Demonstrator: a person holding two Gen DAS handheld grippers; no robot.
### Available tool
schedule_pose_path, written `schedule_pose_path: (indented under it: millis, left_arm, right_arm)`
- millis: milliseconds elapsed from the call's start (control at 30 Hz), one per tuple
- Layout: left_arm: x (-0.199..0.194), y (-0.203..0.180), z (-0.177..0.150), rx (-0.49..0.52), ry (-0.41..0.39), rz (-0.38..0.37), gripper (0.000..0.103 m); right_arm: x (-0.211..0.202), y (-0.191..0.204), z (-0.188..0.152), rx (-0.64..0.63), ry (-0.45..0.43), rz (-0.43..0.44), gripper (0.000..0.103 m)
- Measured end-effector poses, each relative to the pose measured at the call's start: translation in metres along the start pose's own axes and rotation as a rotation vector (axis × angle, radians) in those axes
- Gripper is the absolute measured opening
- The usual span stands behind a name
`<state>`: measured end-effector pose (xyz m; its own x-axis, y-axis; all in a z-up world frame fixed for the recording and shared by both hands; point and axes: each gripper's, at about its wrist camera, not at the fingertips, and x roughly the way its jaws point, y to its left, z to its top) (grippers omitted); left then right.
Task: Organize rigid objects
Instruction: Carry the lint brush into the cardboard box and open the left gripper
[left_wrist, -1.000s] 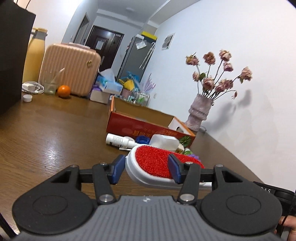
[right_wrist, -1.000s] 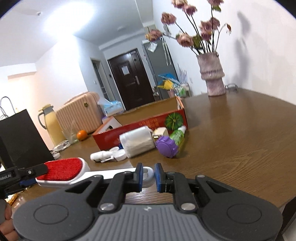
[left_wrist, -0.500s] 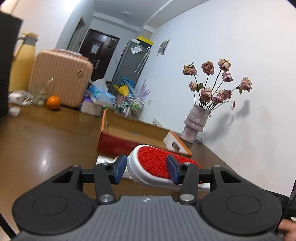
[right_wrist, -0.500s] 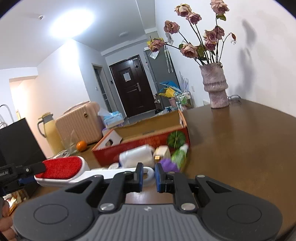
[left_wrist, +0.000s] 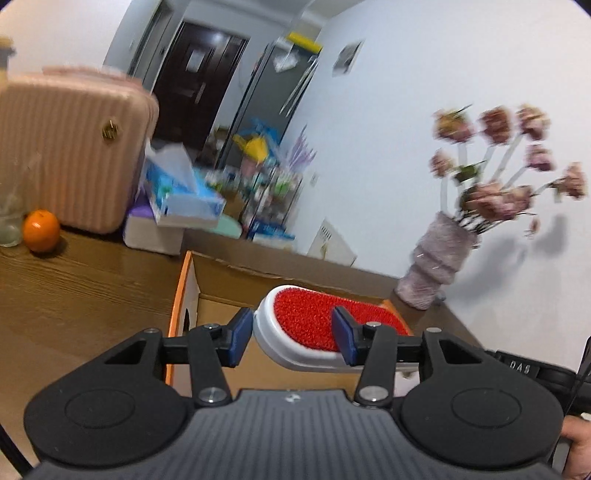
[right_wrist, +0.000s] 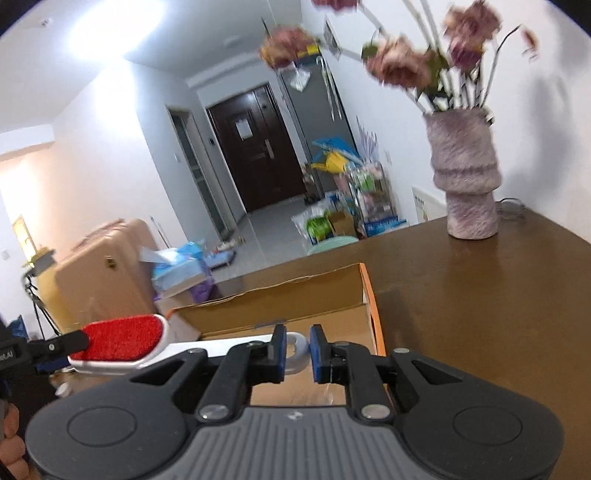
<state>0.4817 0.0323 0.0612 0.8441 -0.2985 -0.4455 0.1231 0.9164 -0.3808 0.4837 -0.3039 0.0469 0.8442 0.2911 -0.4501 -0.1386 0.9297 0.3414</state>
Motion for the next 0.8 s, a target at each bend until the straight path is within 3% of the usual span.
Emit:
schedule_pose_path:
  millis: [133, 300, 400, 467, 500, 633, 800]
  left_arm:
    - [0.062, 0.023, 0.015, -0.060, 0.079, 0.034, 0.048]
    - [0.118, 0.036, 0.034, -0.054, 0.152, 0.125, 0.049]
    - [0.144, 0.038, 0.040, -0.030, 0.208, 0.139, 0.045]
    - [0.158, 0.038, 0.039, -0.021, 0.225, 0.207, 0.047]
    - [0.161, 0.037, 0.037, -0.012, 0.224, 0.229, 0.050]
    - [0.165, 0.035, 0.027, 0.033, 0.223, 0.259, 0.054]
    - [0.150, 0.028, 0.035, 0.044, 0.213, 0.265, 0.060]
  right_arm:
    - [0.065, -0.005, 0.024, -0.012, 0.055, -0.041, 0.014]
    - [0.136, -0.004, 0.039, -0.069, 0.152, -0.091, 0.015]
    - [0.172, -0.007, 0.039, -0.069, 0.217, -0.100, 0.017]
    - [0.193, -0.010, 0.039, -0.052, 0.269, -0.067, 0.029]
    - [0.200, -0.010, 0.038, -0.040, 0.293, -0.070, 0.030]
    - [0.208, 0.011, 0.031, -0.167, 0.302, -0.104, 0.054]
    - [0.199, 0.017, 0.031, -0.212, 0.268, -0.116, 0.056]
